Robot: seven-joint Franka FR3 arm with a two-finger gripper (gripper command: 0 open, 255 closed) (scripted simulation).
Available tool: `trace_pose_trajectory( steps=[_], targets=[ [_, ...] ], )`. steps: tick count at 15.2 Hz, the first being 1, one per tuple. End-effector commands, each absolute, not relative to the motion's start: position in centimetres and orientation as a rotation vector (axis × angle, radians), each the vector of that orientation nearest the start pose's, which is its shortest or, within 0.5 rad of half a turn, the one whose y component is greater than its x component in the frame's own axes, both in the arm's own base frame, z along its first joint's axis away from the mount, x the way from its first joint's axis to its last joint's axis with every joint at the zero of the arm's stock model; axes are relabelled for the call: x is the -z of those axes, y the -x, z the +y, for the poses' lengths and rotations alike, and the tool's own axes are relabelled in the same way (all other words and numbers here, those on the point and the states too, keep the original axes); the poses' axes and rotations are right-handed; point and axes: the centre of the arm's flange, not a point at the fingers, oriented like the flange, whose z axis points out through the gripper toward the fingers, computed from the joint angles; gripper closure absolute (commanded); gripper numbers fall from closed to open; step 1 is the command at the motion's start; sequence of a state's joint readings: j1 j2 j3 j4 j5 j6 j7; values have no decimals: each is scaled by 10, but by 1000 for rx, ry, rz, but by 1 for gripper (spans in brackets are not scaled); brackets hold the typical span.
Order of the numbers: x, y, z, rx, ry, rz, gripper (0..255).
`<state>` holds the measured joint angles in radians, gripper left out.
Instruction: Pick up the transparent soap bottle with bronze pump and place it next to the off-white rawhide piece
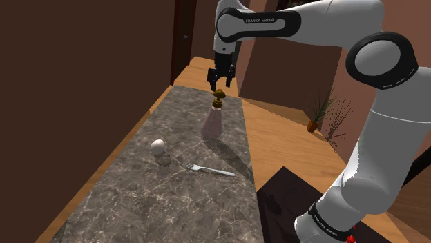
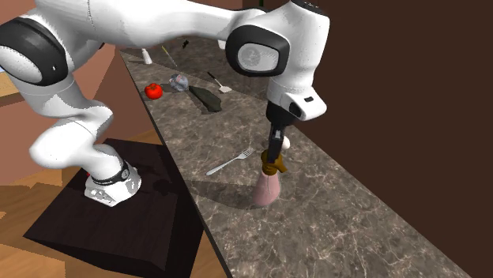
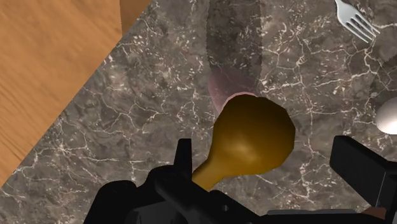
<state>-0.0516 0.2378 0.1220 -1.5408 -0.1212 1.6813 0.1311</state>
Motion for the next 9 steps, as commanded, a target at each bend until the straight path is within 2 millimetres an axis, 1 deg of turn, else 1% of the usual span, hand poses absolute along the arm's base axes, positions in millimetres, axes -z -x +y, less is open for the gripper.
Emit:
trace_pose_trajectory(
  steps=[1,5,9],
  targets=[
    [-497,-625,24,-139,3238,71,0],
    [-478,-623,23,-139,3238,71,0],
    [-478,-624,23,-139,3238,71,0]
  ],
)
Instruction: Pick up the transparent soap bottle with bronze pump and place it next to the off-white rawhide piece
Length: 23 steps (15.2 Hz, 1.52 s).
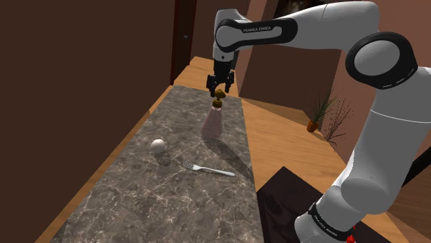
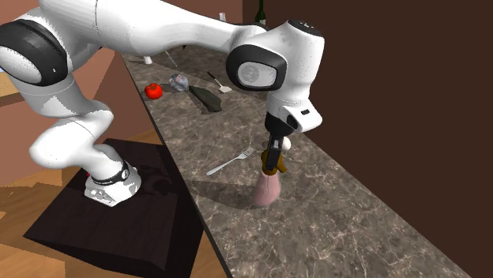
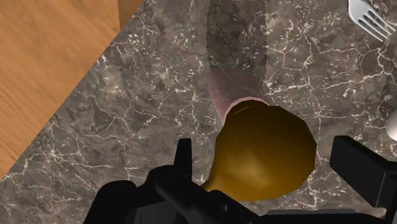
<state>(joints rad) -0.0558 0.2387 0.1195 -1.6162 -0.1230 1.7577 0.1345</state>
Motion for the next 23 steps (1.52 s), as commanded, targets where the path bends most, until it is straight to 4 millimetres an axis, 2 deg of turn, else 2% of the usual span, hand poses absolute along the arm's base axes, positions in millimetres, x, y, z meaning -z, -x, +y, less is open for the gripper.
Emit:
trace_pose_trajectory(
  steps=[1,3,4,13,23],
  targets=[
    [-478,-624,23,-139,3238,71,0],
    [-478,-624,23,-139,3238,71,0],
    [-478,-624,23,-139,3238,71,255],
    [-478,-624,23,-139,3238,71,255],
    [-531,-624,23,-139,3238,71,255]
  ],
)
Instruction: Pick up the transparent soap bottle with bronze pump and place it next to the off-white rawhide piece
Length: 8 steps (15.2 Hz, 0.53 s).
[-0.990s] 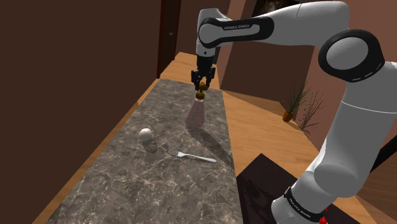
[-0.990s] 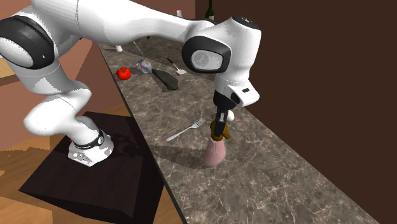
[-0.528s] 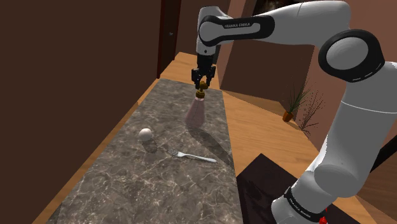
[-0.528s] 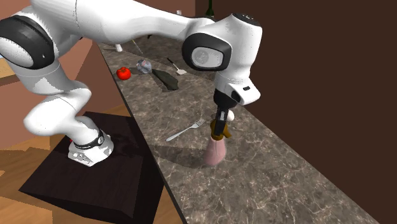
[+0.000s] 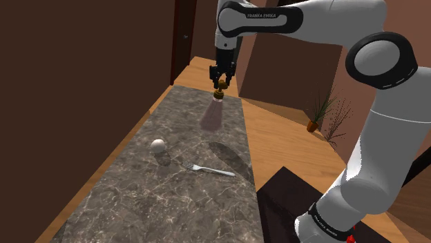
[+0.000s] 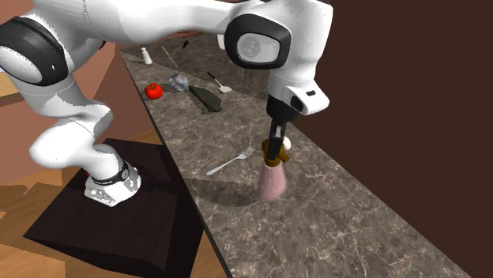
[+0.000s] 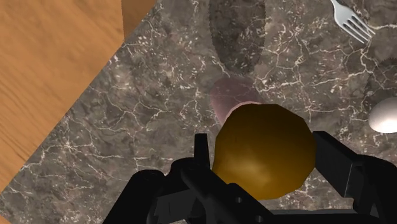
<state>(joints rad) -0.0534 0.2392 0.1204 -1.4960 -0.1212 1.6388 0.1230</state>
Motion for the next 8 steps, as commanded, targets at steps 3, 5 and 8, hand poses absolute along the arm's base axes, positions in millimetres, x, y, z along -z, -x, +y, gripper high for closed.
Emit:
trace_pose_trajectory(
  steps=[3,5,8],
  targets=[
    [-547,-624,23,-139,3238,71,255],
    [-557,-624,23,-139,3238,71,255],
    [-573,-624,23,-139,3238,71,255]
  ],
)
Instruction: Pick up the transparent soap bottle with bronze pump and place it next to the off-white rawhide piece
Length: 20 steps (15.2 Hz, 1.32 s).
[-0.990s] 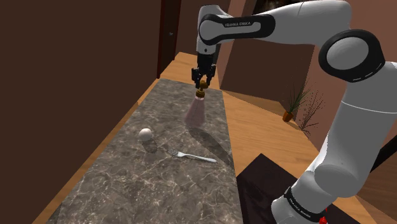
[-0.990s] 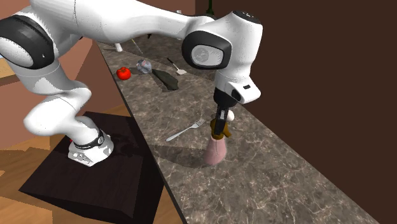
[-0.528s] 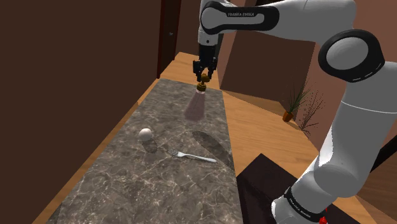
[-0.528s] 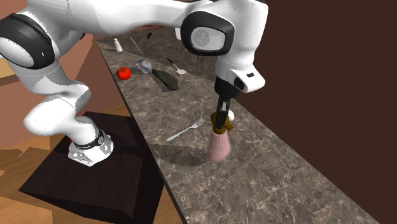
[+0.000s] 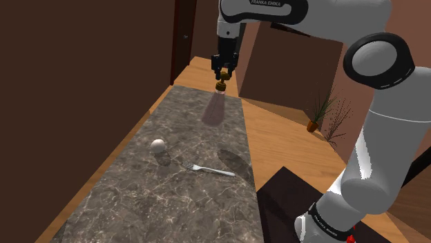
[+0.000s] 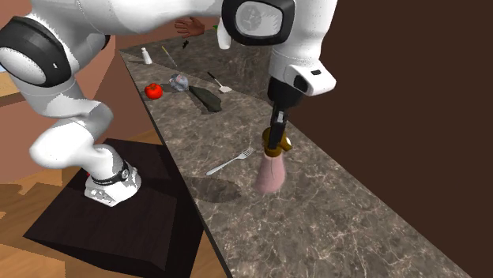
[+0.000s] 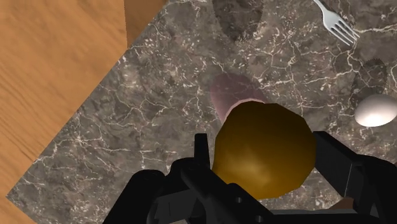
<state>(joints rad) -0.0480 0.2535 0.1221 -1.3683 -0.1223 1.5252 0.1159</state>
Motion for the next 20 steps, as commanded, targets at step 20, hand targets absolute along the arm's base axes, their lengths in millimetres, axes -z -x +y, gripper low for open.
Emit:
trace_pose_trajectory(
  steps=[20],
  targets=[
    [-586,-488,202,-139,3238,71,255]
  ],
)
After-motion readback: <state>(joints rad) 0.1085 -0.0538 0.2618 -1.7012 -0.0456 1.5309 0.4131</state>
